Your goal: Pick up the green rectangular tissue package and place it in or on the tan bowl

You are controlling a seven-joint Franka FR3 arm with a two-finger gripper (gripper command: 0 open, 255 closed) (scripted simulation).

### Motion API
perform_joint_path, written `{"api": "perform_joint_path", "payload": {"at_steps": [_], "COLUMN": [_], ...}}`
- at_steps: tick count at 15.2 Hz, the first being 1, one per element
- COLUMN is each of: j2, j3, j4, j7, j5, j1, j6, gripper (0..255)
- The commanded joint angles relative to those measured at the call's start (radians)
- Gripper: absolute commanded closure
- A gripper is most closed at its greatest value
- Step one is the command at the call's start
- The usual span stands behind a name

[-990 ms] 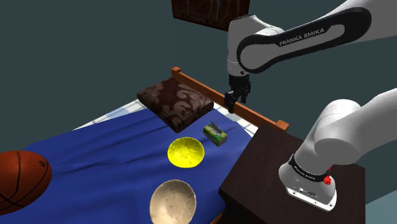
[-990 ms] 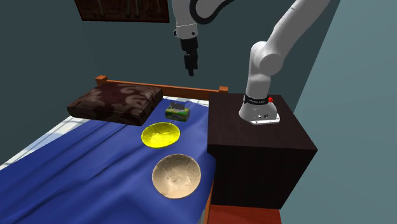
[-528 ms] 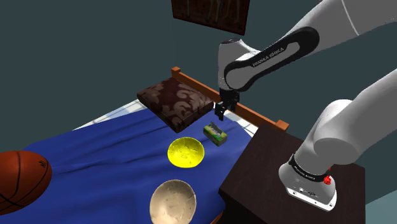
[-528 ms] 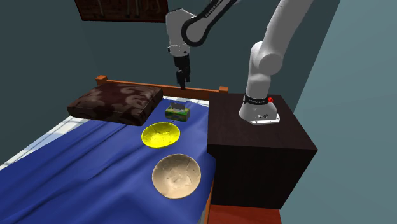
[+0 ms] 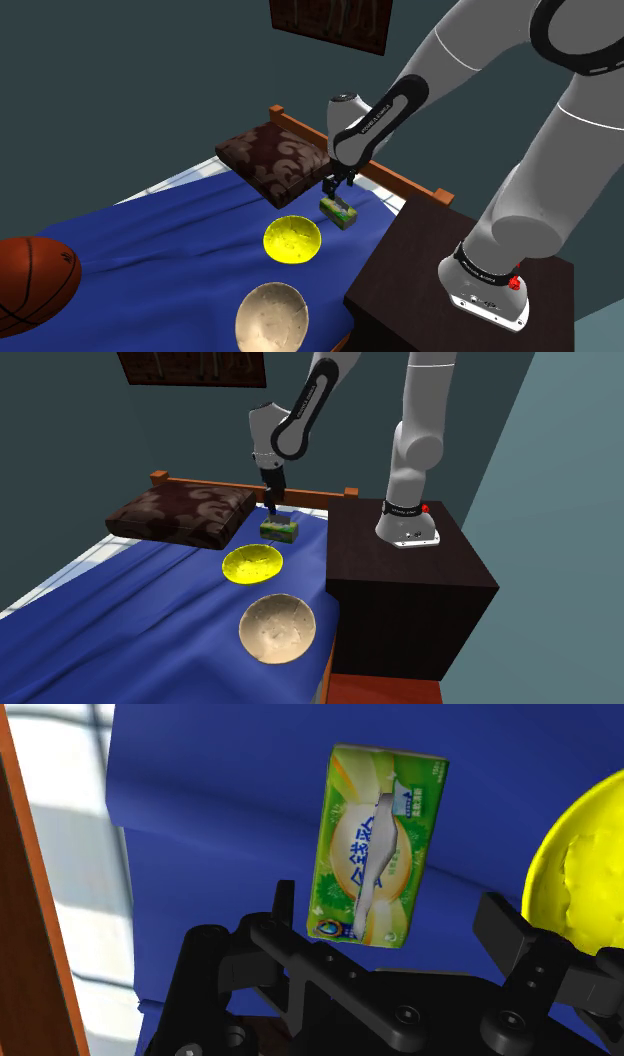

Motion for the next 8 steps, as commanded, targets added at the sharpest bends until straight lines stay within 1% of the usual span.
{"api": "perform_joint_path", "payload": {"at_steps": [1, 8], "j2": [0.052, 0.158], "j3": [-0.004, -0.008], "j4": [0.024, 0.020], "j7": [0.003, 0.011], "j5": [-0.008, -0.019], "j1": [-0.003, -0.001], "j6": [0.036, 0.146], "gripper": [0, 0]}}
